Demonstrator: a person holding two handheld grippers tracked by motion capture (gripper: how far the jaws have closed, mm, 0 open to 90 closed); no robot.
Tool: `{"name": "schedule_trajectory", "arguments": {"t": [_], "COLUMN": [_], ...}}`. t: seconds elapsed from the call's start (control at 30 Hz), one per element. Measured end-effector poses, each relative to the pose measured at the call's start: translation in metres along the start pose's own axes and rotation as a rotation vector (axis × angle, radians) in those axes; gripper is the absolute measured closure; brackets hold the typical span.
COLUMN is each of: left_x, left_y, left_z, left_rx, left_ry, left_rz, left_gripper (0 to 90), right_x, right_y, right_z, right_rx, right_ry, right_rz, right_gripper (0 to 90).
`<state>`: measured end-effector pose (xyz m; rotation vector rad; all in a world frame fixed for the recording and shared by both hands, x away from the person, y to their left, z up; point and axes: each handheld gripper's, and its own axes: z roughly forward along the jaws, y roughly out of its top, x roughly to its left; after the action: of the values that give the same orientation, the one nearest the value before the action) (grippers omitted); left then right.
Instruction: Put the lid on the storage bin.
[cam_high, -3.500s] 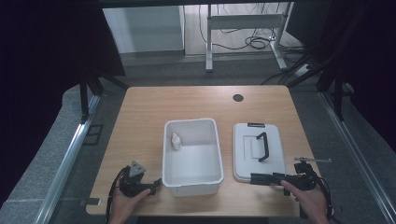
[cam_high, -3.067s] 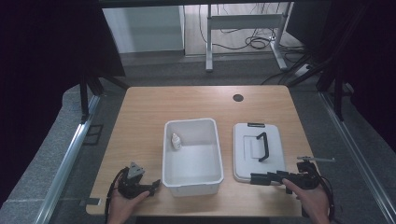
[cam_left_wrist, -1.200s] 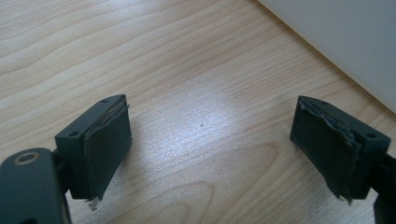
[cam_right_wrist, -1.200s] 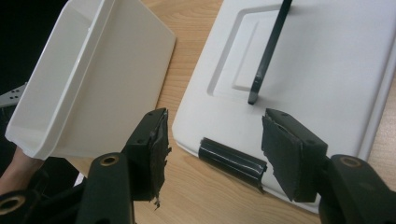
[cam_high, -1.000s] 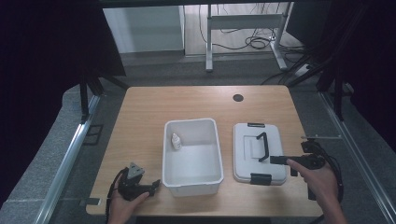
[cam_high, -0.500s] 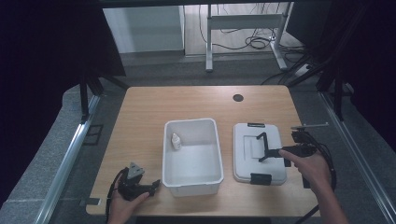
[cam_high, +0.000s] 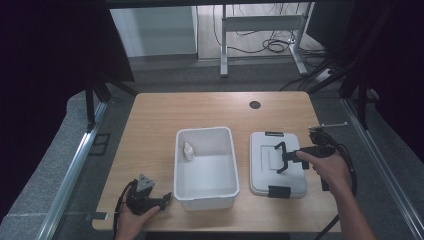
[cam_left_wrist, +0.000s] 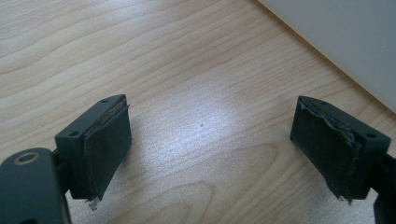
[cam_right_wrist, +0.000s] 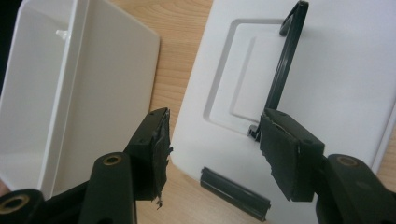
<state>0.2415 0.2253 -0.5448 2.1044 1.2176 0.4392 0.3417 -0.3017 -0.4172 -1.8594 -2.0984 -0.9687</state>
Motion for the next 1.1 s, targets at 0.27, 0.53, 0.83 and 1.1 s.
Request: {"name": "schedule_trajectory", "arguments": {"t": [0.27,0.53,0.83,1.1], "left_x": [0.0,0.0,0.0,0.0], "left_y": [0.0,0.0,0.0,0.0], "left_z": [0.0,0.0,0.0,0.0], "left_rx": [0.0,0.001,0.001,0.001], "left_ry": [0.0,0.0,0.0,0.0], "left_rz": [0.0,0.0,0.0,0.0], "left_gripper": [12.4,12.4,12.4,12.4], "right_x": [-0.006,-0.003,0.002,-0.004], "right_y": [0.018,0.03,0.044,0.051], "right_z": [0.006,0.01,0.018,0.028], "right_rx": [0.011,0.041,0.079,0.12], "right_ry": [-0.032,-0.064,-0.093,-0.124], "right_rz": [0.043,0.048,0.048,0.064], "right_gripper": [42.9,42.9,43.0,47.1]}}
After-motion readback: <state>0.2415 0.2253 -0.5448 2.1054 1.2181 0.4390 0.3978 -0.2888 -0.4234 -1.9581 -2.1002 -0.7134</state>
